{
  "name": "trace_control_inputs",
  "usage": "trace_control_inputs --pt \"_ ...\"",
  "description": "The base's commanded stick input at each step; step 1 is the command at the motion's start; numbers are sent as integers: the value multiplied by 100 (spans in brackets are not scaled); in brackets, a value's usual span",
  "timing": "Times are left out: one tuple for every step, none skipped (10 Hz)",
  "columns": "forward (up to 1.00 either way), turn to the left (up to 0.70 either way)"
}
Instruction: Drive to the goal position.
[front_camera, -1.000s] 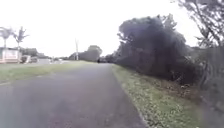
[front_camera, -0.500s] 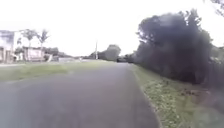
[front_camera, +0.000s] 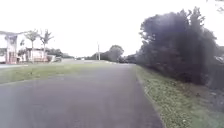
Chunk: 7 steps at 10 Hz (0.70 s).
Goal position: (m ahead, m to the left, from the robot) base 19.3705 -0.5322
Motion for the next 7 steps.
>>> trace_control_inputs --pt "70 0" --pt "70 0" --pt "70 0" --pt "70 0" --pt "70 0" --pt "70 0" --pt "70 0"
